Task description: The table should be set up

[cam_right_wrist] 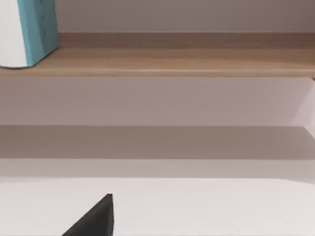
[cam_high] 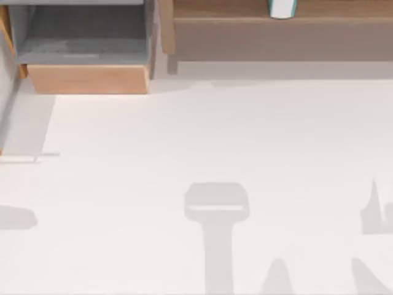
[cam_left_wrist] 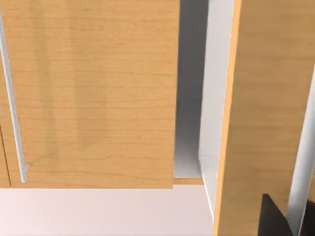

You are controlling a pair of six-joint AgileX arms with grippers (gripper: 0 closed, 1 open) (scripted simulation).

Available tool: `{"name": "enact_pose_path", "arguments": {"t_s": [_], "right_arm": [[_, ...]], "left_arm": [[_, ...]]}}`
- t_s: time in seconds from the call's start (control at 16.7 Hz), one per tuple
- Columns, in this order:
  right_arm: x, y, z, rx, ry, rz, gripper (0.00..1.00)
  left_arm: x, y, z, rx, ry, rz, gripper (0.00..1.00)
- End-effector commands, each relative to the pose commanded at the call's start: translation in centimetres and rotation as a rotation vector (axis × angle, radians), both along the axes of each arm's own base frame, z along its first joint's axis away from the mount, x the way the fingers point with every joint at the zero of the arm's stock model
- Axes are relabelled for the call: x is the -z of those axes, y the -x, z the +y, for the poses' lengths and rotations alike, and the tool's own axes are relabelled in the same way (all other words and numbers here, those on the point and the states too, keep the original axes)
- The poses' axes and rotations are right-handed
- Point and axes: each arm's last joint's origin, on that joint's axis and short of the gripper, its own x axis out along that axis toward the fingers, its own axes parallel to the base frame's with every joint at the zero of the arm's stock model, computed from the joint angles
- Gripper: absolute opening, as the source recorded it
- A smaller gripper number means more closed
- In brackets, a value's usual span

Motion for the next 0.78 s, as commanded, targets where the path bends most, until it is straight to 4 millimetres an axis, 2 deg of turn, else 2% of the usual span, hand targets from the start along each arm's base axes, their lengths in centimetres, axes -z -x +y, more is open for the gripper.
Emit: {"name": "enact_pose_path", "arguments": {"t_s": [0.3, 0.78], "right_arm": [[0.0, 0.0, 0.0, 0.000, 0.000, 0.000, 1.00], [0.0, 0.0, 0.0, 0.000, 0.000, 0.000, 1.00]], "left_arm": [[0.5, 0.0, 0.0, -0.002, 0.018, 0.019, 0.00], [0.1, -5.5, 0.2, -0.004, 0.007, 0.004, 0.00]]}}
